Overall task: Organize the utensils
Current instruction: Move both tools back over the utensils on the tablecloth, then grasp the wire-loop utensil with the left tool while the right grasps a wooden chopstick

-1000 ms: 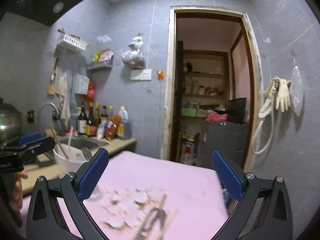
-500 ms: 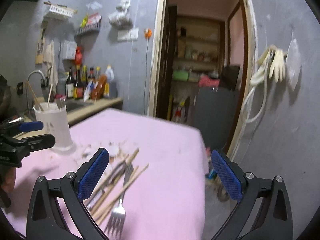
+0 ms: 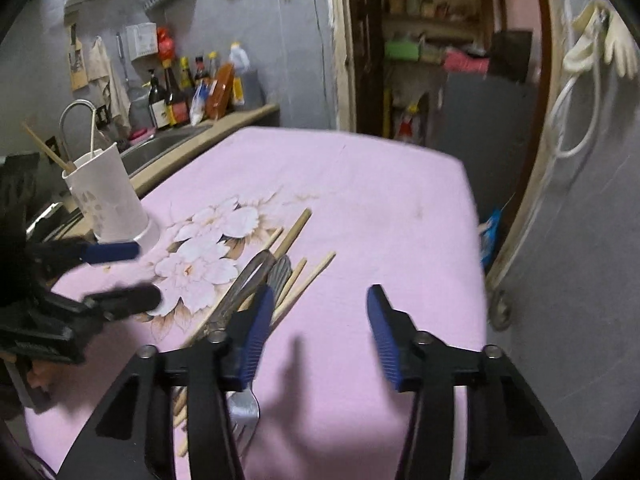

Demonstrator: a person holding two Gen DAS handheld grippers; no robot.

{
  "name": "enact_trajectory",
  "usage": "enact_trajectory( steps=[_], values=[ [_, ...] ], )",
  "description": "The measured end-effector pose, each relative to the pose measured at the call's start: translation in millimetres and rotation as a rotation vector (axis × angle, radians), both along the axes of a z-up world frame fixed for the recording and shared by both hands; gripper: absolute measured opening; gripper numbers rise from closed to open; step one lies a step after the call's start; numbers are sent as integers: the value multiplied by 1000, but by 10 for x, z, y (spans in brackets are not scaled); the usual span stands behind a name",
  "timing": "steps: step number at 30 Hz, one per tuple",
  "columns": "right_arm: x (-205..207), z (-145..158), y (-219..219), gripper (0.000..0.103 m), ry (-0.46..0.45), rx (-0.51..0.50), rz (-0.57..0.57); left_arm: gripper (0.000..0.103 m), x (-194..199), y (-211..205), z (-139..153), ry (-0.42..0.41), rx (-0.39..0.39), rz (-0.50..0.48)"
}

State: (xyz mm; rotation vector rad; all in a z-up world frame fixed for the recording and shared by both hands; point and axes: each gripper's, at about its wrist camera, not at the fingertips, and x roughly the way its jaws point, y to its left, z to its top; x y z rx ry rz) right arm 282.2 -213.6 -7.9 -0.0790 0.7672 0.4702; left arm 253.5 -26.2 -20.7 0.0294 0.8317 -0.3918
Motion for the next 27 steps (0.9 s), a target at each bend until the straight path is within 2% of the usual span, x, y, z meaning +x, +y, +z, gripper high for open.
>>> enact_trajectory(
  steps=[2,5,11,18,21,27],
  values=[
    [66,-4,34,30,23,1,12,47,77,-17,-54,43,-7,-14],
    [158,-30,86,27,49,-7,31,36,193,-29,-129,101,-24,-22],
    [316,-121,192,24,92,-28,48,26,315,-44,-180,151,-45,-16],
    [398,-281,296,24,131,-93,70,24,366,-130,-206,148,-4,-11],
    [372,-291,300,22,115,-137,73,24,393,-153,-225,150,2,-10],
    [293,-265,106,22,122,-134,66,21,462,-189,-247,169,6,-21]
  ],
)
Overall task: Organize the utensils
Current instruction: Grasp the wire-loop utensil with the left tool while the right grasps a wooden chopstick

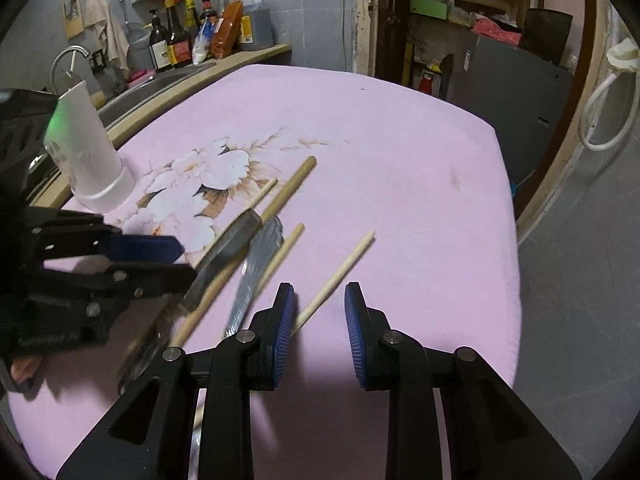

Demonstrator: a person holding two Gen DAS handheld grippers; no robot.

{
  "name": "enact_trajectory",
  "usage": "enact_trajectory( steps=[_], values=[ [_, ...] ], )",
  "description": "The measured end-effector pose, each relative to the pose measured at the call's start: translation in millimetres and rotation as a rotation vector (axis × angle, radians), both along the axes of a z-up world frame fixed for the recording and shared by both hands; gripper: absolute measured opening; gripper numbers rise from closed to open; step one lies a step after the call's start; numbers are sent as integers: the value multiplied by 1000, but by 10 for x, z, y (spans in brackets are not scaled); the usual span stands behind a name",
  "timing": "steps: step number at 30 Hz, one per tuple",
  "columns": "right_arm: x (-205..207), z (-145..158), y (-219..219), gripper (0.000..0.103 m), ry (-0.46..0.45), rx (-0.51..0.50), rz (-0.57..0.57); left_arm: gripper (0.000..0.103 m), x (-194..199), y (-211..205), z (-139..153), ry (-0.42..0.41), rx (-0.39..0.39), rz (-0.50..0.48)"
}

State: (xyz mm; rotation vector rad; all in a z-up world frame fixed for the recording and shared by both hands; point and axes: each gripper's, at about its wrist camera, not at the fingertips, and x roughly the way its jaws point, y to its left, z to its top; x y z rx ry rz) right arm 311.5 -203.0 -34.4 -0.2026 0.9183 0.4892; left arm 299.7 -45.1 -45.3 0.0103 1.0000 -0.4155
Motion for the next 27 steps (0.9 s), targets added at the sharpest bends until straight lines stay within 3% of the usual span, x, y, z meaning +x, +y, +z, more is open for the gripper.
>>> enact_trajectory(
  steps=[5,14,22,27],
  values=[
    [-79,45,-150,18,-3,36,-8,7,79,11,-21,37,-40,6],
    [-118,35,-261,18,41,109,-56,5,15,140,24,72,-87,34],
    [-42,29,-215,26,85,189,-89,1,-185,379,139,33,-97,77],
    [7,3,-65,26,80,166,-79,1,-329,505,129,31,-100,101]
  ],
)
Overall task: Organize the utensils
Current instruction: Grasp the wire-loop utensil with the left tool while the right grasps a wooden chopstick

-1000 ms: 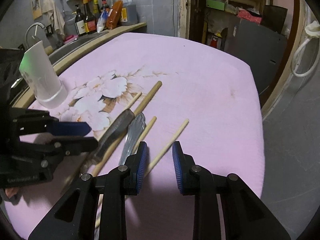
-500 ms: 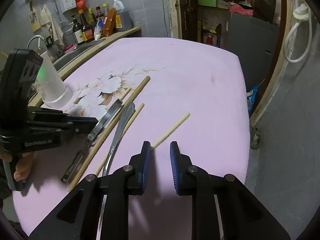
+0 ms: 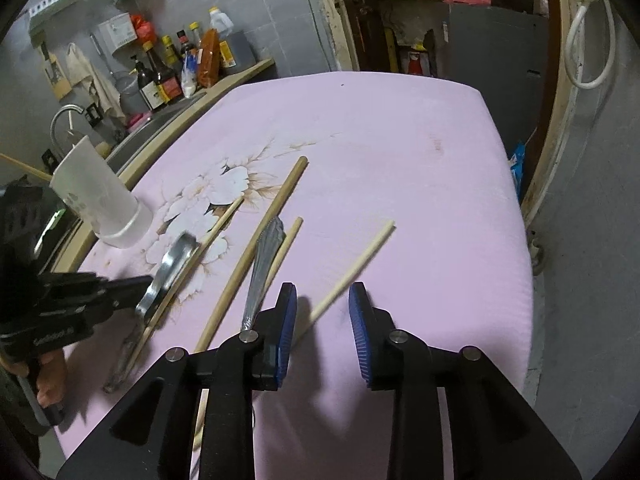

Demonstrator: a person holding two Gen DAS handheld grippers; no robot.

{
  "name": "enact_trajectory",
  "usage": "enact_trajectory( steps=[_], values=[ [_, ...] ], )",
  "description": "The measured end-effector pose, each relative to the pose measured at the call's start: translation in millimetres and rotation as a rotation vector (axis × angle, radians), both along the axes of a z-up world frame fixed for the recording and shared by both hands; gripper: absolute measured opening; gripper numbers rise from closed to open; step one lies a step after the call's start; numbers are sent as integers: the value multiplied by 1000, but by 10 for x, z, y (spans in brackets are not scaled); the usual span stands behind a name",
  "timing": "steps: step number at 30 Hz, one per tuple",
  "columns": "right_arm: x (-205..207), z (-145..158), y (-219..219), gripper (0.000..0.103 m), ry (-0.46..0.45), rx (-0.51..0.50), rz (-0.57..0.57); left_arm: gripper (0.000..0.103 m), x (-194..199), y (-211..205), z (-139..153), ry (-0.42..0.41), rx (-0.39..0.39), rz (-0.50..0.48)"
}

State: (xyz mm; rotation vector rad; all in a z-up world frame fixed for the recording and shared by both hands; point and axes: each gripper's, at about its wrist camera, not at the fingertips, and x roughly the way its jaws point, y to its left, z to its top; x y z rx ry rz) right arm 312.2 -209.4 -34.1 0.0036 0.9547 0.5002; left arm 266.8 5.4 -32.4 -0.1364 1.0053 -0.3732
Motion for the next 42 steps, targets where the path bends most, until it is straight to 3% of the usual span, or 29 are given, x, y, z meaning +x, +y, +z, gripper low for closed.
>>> enact_trajectory(
  steps=[5,12,17,29,33,35,37,42],
  values=[
    [44,-38,103,12,-20,-31,23,0,-83,53,45,-15,10,13],
    [-84,6,103,7,-48,-92,108,0,-189,154,120,-22,-70,-21],
    [-223,39,87,4,-68,-147,142,29,-187,-73,138,-24,-61,-92],
    [-308,45,26,4,-88,-141,146,29,102,-580,58,56,213,-114],
    [-316,32,112,4,-108,-176,126,29,219,-602,42,86,216,-104],
    [-318,34,169,4,-111,-214,118,20,248,-617,38,93,260,-95],
    [-298,30,232,4,-103,-254,108,20,249,-613,41,93,261,-96],
    [-152,-1,356,12,-51,-304,80,19,179,-458,39,78,190,-68]
  ],
)
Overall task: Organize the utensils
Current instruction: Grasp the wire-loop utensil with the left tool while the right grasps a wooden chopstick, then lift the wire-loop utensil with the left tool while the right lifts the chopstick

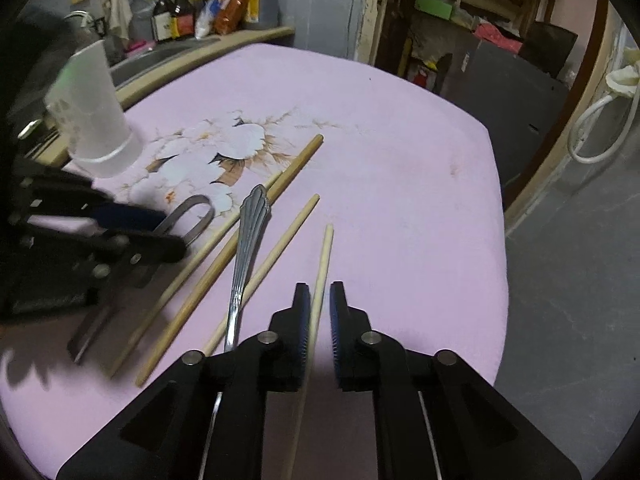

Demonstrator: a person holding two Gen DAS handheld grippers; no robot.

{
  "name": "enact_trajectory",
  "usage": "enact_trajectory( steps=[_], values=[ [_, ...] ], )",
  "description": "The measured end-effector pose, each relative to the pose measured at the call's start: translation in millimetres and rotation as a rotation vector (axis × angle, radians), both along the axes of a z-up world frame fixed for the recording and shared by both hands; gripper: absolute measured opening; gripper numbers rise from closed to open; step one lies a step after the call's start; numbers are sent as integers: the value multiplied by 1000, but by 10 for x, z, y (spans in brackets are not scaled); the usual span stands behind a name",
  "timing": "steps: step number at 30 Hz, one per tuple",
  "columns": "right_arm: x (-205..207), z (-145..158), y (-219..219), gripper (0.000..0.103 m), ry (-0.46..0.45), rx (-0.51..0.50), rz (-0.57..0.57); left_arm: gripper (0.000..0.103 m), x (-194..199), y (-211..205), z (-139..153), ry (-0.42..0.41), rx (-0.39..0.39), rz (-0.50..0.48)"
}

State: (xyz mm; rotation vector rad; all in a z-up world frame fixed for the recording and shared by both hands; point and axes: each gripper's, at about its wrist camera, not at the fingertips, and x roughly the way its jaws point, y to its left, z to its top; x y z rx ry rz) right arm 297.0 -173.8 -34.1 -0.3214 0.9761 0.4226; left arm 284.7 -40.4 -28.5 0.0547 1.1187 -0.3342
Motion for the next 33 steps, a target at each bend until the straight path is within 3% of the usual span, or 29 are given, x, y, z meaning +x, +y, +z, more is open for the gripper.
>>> enact_trajectory(
  steps=[3,4,8,12,15,21,27,33],
  values=[
    [47,-17,15,15,12,11,-41,19,-120,136,26,-41,-55,22],
    [37,-10,1,9,1,21,-57,19,-163,188,35,-55,-74,33],
    [-19,42,-184,3,3,183,-109,19,-372,427,111,-137,-143,84],
    [-315,218,-316,3,-132,387,-128,19,-575,468,258,-283,-149,102],
    [-590,362,-273,3,-258,459,-111,19,-775,448,339,-407,-101,121],
    [-993,600,-81,3,-500,558,-51,19,-1041,505,517,-567,-115,151],
    [-1141,854,181,3,-708,658,-10,18,-1179,646,731,-737,-103,214],
    [-1183,1109,433,3,-823,726,6,18,-1244,981,1058,-827,-136,252]
  ],
)
